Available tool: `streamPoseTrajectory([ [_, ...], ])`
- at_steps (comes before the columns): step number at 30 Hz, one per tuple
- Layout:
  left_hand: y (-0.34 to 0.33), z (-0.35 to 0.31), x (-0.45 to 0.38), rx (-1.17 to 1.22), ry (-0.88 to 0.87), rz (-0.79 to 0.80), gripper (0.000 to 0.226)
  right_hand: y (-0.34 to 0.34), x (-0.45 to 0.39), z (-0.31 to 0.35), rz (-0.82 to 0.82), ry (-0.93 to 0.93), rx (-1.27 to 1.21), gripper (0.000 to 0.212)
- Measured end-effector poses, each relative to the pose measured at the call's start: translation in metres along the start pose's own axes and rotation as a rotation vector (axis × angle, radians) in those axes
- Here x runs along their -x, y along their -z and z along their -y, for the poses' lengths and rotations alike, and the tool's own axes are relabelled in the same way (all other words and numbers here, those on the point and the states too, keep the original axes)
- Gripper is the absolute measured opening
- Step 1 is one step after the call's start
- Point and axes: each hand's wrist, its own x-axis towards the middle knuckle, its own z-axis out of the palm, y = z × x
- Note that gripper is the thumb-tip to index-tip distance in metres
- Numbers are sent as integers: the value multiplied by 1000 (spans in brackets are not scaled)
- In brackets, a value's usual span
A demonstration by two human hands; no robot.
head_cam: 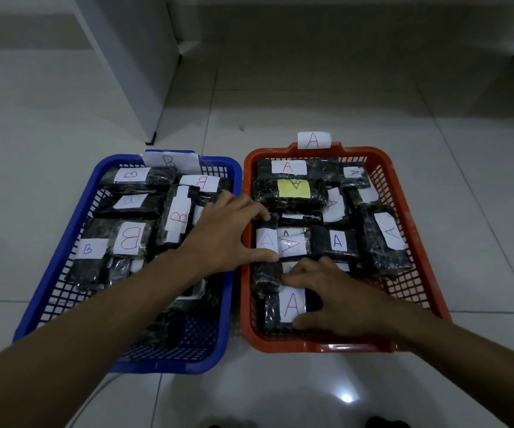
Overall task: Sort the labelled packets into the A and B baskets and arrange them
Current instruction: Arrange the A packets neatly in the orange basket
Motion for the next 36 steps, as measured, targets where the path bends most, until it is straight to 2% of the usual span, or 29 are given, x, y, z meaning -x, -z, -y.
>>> streamPoseTrajectory([
  [4, 0, 0, 2, -24, -26, 2, 72, 14, -1, 4, 71, 13, 68, 73],
  [6, 0, -1, 3, -58, -27, 27, 80, 29, -6, 1, -96, -21, 25, 65],
  [8, 0, -3, 4, -71, -9, 54, 86, 41, -15, -8, -311, -78, 186, 64],
  [9, 0, -4, 4, -69, -3, 65, 88, 45, -20, -12, -354, -99, 297, 65],
  [13, 6, -8, 4, -52, -14, 178, 103, 37, -37, -19, -264, -90, 484, 62],
  [17, 15, -10, 7, -92, -51, 368, 117, 34, -41, -20, -366, -113, 402, 53],
  [20, 13, -12, 7, -161, -76, 343, 117, 29, -36, -22, -441, -95, 383, 50],
  [28, 7, -17, 2, -309, -116, 276, 119, 19, -32, -29, -474, -75, 480, 52],
  [30, 7, -15, 3, -307, -134, 272, 117, 18, -26, -19, -528, -42, 408, 46],
  [32, 8, -13, 4, -294, -142, 273, 115, 13, -13, -5, -457, -4, 240, 49],
  [34, 9, -11, 5, -294, -150, 266, 113, 2, 0, 3, -258, 31, 147, 65],
  [36, 10, -12, 6, -297, -169, 236, 110, -5, 6, 1, -135, 60, 128, 78],
])
